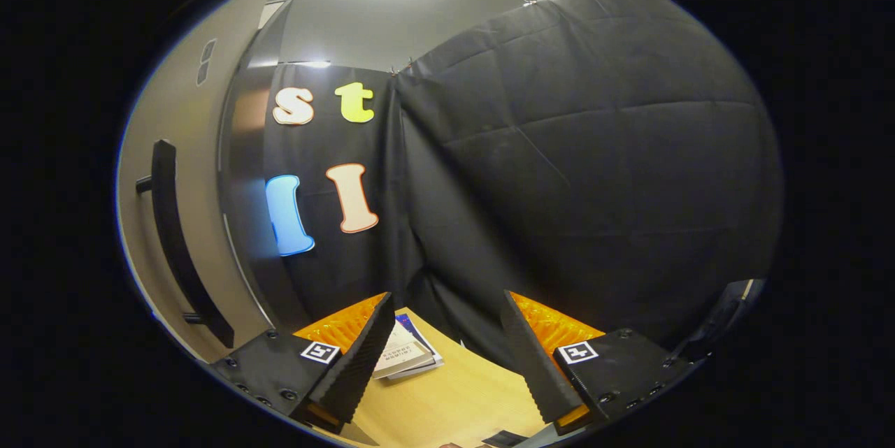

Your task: Grasp the bottle in the cabinet with the left hand and place it on the coaster, then close the right door with the right hand and the left door with the left hand.

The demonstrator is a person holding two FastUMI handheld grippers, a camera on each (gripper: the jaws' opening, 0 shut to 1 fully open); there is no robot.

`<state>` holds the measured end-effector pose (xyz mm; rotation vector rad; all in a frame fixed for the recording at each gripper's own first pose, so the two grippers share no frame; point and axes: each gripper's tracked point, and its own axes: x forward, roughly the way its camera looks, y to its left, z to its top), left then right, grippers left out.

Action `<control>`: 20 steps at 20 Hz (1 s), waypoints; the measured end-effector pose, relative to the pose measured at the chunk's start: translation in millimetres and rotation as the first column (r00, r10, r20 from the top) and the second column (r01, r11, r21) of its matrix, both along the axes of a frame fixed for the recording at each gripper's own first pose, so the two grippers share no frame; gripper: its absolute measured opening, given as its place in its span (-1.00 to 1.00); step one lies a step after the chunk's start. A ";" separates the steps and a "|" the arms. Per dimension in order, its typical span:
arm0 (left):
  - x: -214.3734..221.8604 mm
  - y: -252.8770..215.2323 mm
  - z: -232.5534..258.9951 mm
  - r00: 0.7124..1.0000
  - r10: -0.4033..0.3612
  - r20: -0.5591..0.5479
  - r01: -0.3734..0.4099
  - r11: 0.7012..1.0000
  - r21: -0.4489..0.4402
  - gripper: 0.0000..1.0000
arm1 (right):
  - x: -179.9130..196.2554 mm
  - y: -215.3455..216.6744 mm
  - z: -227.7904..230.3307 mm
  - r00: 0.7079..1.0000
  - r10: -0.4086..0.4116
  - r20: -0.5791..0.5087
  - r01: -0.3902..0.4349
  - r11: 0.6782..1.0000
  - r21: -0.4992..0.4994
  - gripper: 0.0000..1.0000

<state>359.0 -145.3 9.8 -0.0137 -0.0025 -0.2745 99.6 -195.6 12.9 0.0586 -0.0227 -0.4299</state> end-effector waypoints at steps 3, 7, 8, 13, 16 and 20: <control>11.2 -4.7 -7.9 1.000 -0.016 -0.027 0.016 1.000 -0.027 0.89 | 3.4 -10.3 -1.6 1.000 -0.024 0.000 0.024 1.000 0.005 0.92; 18.3 -7.9 -8.8 0.999 -0.017 -0.029 0.017 1.000 -0.005 -0.07 | 10.6 -12.4 -3.5 1.000 -0.026 -0.004 0.026 1.000 0.000 0.94; 19.6 -7.2 -8.7 1.000 -0.012 -0.023 0.012 1.000 0.012 -0.06 | 12.4 -11.4 -3.1 1.000 -0.022 -0.006 0.022 1.000 -0.002 0.92; 6.0 -13.4 -1.5 0.999 -0.041 -0.028 0.041 0.999 -0.005 -0.24 | 22.7 -7.6 -5.8 1.000 0.005 -0.013 -0.006 1.000 -0.007 0.92; -8.1 -10.4 12.5 0.998 -0.055 -0.004 0.055 0.999 -0.002 -0.24 | 26.4 -4.4 -4.0 1.000 0.023 -0.011 -0.023 1.000 -0.009 0.92; -40.8 -11.1 25.1 0.993 -0.116 0.000 0.116 0.993 0.005 -0.22 | 26.5 1.6 -2.6 0.999 0.050 -0.006 -0.050 0.999 -0.014 0.92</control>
